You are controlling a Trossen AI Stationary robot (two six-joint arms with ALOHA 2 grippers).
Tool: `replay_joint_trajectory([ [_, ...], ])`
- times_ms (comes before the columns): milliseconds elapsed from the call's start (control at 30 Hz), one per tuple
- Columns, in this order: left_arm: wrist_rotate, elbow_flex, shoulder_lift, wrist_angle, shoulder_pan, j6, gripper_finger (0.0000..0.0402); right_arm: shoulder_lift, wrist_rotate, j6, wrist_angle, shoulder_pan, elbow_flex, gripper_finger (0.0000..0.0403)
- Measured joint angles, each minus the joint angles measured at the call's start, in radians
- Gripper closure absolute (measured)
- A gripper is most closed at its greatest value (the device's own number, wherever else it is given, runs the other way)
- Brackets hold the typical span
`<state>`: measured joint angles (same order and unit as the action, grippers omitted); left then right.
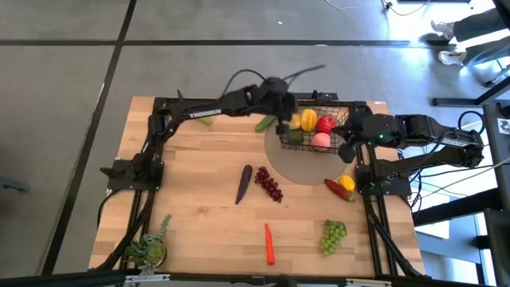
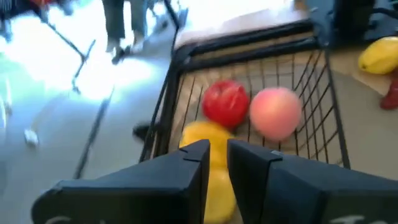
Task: Build produce basket
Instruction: Put the red grapes into the black wire basket
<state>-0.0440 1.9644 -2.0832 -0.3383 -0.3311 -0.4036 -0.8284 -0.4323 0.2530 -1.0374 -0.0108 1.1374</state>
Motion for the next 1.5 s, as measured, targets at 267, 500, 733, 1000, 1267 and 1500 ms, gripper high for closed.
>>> replay_joint_trajectory([
  [267,-0.007,-0.001,0.094,-0.237,-0.077,0.268,0.0360,0.011,0.107,-0.031,0.015,0.000,0.000,0.0402],
  [500,-0.007,-0.002,0.110,-0.483,-0.138,0.398,0.0360,0.012,0.170,-0.049,-0.013,0.000,0.000,0.0402],
  [733,-0.007,-0.002,0.110,-0.695,-0.174,0.446,0.0360,0.014,0.264,-0.038,-0.073,0.000,0.000,0.0402],
  [1000,0.007,-0.002,0.123,-0.825,-0.166,0.501,0.0360,0.013,0.377,0.101,-0.193,0.000,0.000,0.0402],
  [1267,-0.029,-0.001,0.213,-0.871,-0.118,0.533,0.0360,0.012,0.458,0.240,-0.279,0.014,0.000,0.0402],
  [1500,-0.094,-0.002,0.284,-1.000,-0.081,0.561,0.0360,-0.021,0.508,0.364,-0.269,0.098,0.000,0.0402],
])
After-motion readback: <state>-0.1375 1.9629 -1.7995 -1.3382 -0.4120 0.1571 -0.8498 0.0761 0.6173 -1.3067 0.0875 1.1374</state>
